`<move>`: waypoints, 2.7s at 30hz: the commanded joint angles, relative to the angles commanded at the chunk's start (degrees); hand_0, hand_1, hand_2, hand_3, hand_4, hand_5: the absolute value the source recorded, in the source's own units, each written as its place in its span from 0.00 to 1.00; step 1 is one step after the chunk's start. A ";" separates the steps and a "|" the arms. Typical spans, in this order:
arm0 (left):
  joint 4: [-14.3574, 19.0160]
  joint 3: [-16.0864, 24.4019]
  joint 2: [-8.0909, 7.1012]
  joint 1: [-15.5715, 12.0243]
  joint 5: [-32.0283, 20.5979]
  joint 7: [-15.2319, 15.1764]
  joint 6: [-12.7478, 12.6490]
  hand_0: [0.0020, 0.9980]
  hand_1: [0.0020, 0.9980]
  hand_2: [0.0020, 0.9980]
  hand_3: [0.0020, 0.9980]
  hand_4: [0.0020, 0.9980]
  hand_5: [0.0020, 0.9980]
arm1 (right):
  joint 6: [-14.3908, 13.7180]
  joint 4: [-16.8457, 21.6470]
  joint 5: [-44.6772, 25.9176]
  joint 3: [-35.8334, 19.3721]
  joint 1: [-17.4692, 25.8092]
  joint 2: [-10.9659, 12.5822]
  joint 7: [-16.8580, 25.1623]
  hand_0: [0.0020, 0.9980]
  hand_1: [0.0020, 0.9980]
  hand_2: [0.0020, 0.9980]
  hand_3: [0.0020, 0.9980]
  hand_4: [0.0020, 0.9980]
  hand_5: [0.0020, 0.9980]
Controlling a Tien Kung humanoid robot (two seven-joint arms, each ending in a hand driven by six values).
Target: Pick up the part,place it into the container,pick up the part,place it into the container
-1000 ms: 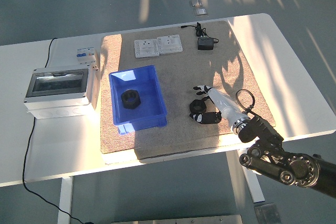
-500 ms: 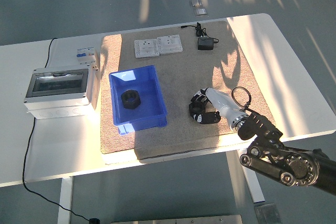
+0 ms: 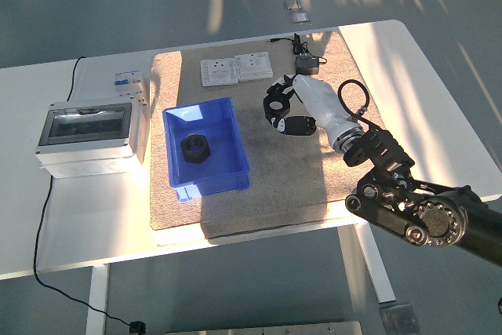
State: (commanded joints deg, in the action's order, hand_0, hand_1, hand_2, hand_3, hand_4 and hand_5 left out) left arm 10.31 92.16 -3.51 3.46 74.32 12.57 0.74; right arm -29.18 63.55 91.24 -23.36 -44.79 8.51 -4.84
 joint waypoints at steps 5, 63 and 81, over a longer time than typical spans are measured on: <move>0.00 0.26 0.03 0.29 1.13 0.08 -0.13 0.70 0.72 0.75 0.86 0.84 0.99 | 3.29 -0.27 -2.29 4.83 -3.41 -2.50 4.30 0.75 0.55 0.54 0.58 0.55 0.00; 0.00 -22.37 0.32 -4.28 -12.86 -5.62 -4.32 0.70 0.72 0.75 0.82 0.72 0.79 | 8.03 3.46 -46.81 -37.22 39.39 7.07 36.23 0.64 0.34 0.52 0.60 0.67 0.18; 0.00 -17.61 1.31 -4.12 -9.49 -4.47 -4.47 0.70 0.72 0.75 0.81 0.74 0.75 | 12.86 6.42 -54.20 -40.89 39.94 5.99 33.06 0.20 0.19 0.28 0.34 1.00 0.25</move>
State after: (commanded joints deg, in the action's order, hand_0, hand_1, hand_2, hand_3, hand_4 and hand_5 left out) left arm 10.31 74.55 -2.20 -0.66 64.83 8.10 -3.73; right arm -16.33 69.97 37.04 -64.25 -4.85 14.50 28.22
